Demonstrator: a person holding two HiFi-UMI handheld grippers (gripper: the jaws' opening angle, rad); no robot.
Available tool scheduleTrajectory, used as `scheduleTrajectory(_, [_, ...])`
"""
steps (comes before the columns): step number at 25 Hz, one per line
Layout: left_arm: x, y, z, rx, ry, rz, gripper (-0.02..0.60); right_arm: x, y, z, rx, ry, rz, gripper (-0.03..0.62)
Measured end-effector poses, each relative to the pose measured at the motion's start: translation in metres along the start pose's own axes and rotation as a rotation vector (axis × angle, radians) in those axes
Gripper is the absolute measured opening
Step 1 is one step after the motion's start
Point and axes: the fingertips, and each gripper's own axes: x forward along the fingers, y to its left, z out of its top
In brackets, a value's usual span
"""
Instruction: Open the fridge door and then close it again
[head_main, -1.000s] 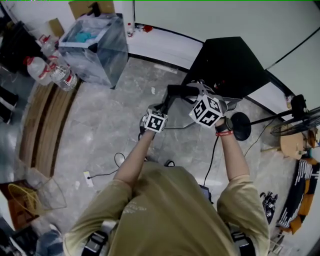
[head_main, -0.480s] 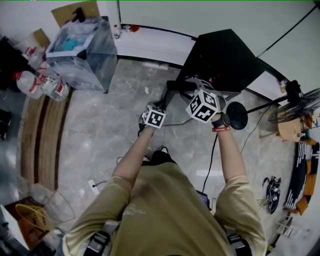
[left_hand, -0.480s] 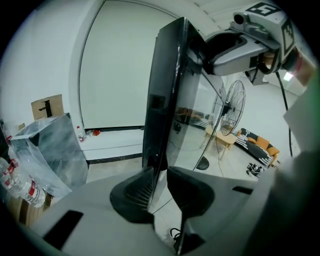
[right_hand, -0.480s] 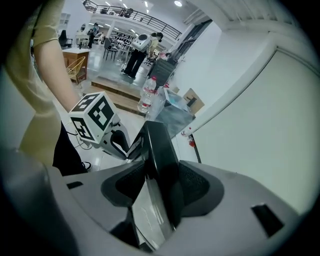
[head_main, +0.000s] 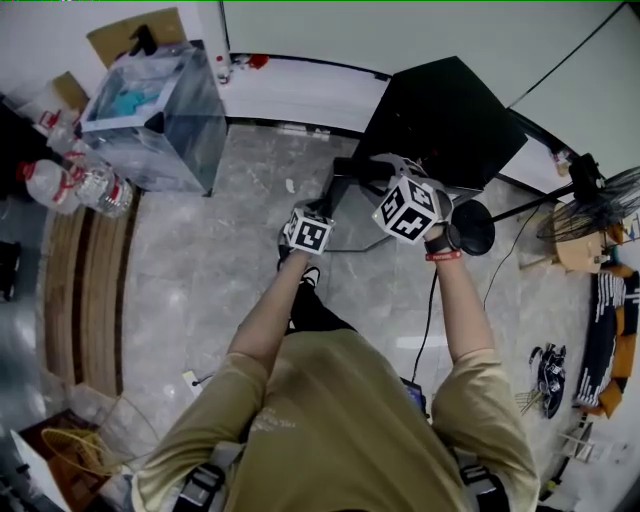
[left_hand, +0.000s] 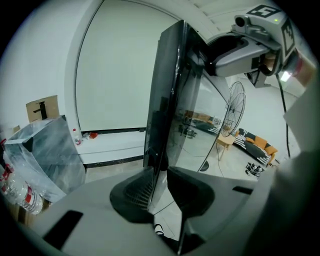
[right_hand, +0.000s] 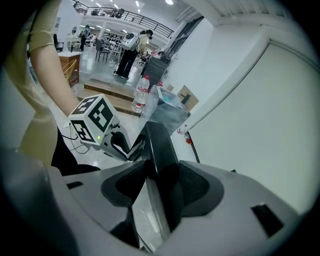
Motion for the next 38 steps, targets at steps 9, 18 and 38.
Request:
scheduleTrajectory(9, [0.019, 0.023, 0.022, 0.078, 0.009, -0.041, 0.097, 0.020, -0.025, 0.001, 0.068, -0.001, -0.052, 0.218])
scheduleTrajectory(18, [0.048, 0.040, 0.040, 0.092, 0.044, -0.074, 0.097, 0.037, -0.056, -0.003, 0.141, -0.028, -0.076, 0.218])
scheduleTrajectory(38, [0.104, 0.064, 0.092, 0.176, 0.060, -0.136, 0.098, 0.063, -0.116, -0.022, 0.247, 0.000, -0.155, 0.216])
